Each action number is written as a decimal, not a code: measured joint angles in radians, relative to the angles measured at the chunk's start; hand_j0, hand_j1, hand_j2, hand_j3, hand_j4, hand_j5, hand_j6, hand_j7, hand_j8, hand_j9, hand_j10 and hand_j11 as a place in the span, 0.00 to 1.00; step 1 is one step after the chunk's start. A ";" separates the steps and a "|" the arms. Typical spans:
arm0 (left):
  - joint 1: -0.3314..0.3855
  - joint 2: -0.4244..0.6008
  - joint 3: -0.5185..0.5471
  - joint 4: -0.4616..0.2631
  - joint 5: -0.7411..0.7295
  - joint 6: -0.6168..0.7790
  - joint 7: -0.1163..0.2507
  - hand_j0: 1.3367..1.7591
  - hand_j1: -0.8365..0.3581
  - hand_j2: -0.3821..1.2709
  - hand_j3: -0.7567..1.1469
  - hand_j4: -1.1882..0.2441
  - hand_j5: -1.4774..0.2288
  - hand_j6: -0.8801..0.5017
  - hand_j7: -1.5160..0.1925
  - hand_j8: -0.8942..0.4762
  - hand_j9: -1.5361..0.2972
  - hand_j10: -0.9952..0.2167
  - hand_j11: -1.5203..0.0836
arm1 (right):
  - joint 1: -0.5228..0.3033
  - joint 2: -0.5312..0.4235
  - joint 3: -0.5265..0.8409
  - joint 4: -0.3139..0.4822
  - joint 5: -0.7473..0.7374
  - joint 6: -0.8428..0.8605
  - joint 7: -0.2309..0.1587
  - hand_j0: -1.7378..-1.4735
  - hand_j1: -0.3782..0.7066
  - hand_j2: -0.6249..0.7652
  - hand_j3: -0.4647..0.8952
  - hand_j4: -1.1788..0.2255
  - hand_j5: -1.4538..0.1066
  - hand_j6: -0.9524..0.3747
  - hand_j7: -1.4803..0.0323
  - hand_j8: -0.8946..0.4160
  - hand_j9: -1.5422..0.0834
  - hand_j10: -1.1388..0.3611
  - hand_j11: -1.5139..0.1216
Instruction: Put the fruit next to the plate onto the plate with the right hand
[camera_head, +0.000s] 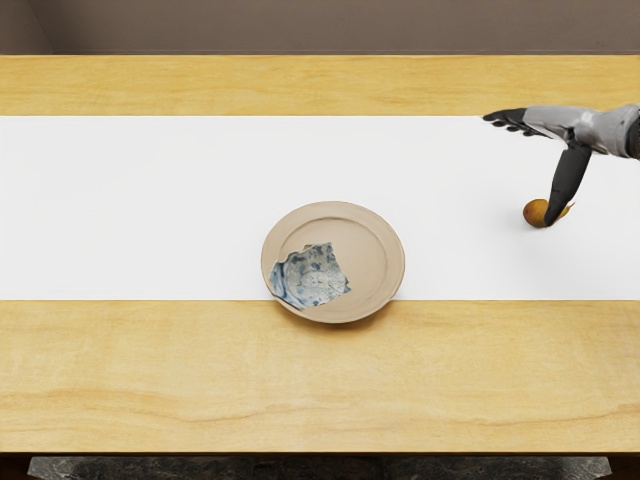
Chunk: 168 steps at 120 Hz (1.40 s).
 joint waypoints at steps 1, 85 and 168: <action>0.001 0.000 0.000 0.000 0.000 0.000 0.000 0.76 0.99 0.23 0.40 0.83 0.86 0.63 0.88 0.65 0.84 0.82 0.94 | -0.004 0.001 -0.005 -0.002 -0.008 -0.011 0.006 0.30 0.05 0.45 0.34 0.82 0.91 0.70 0.96 0.66 0.93 0.74 0.91; 0.000 0.000 0.000 0.000 0.000 0.000 0.000 0.76 0.99 0.23 0.40 0.83 0.86 0.63 0.88 0.65 0.84 0.82 0.94 | -0.076 0.182 -0.231 -0.366 -0.104 -0.407 0.191 0.30 0.39 0.41 0.34 0.60 0.66 0.47 0.70 0.43 0.69 0.54 0.67; 0.000 0.000 0.000 0.000 0.000 0.000 0.000 0.76 0.99 0.23 0.40 0.83 0.86 0.63 0.88 0.65 0.84 0.82 0.94 | -0.134 0.168 -0.256 -0.352 -0.100 -0.454 0.223 0.30 0.52 0.39 0.34 0.52 0.56 0.38 0.60 0.34 0.59 0.46 0.57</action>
